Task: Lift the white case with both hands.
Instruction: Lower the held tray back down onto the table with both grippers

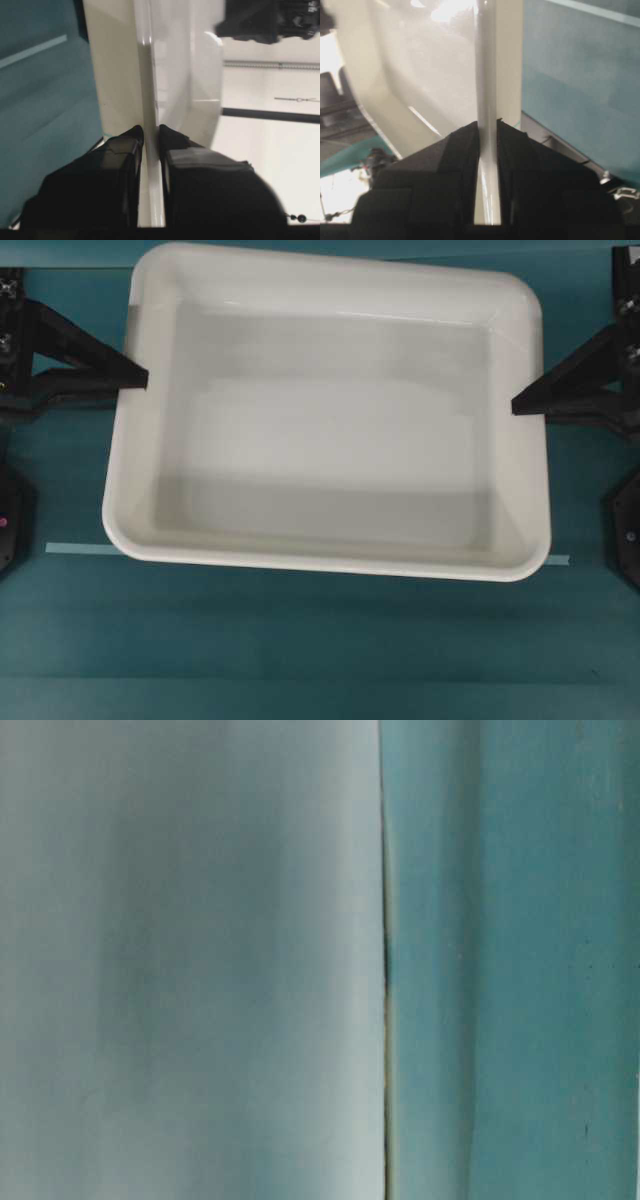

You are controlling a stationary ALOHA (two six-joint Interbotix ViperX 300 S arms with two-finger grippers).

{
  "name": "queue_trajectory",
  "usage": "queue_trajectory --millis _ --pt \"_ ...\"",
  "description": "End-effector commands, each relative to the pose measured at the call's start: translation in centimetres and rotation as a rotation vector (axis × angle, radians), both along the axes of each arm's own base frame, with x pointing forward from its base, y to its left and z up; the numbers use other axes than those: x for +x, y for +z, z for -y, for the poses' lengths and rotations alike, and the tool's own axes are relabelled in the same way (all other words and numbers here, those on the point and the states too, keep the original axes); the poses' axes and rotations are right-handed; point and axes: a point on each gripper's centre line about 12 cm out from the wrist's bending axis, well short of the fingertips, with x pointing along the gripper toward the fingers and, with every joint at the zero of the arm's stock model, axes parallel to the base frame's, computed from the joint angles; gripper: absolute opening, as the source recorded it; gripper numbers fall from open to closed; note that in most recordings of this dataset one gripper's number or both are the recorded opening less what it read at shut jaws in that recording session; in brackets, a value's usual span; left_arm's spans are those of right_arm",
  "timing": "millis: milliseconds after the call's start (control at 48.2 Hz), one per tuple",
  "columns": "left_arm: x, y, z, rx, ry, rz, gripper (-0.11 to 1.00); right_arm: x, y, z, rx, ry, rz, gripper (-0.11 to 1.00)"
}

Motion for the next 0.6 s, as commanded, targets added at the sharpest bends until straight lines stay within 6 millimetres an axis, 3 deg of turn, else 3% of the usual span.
queue_trajectory --millis 0,456,581 --pt "1.3 0.0 0.1 -0.012 -0.002 -0.004 0.08 1.4 1.3 0.3 0.009 -0.008 0.02 0.1" --pt "1.5 0.1 0.0 -0.011 -0.001 0.004 0.08 1.3 1.1 0.5 0.008 -0.013 -0.001 0.1" --pt "1.6 -0.6 0.0 -0.012 -0.002 -0.014 0.08 1.4 0.1 0.5 0.012 -0.012 -0.028 0.1"
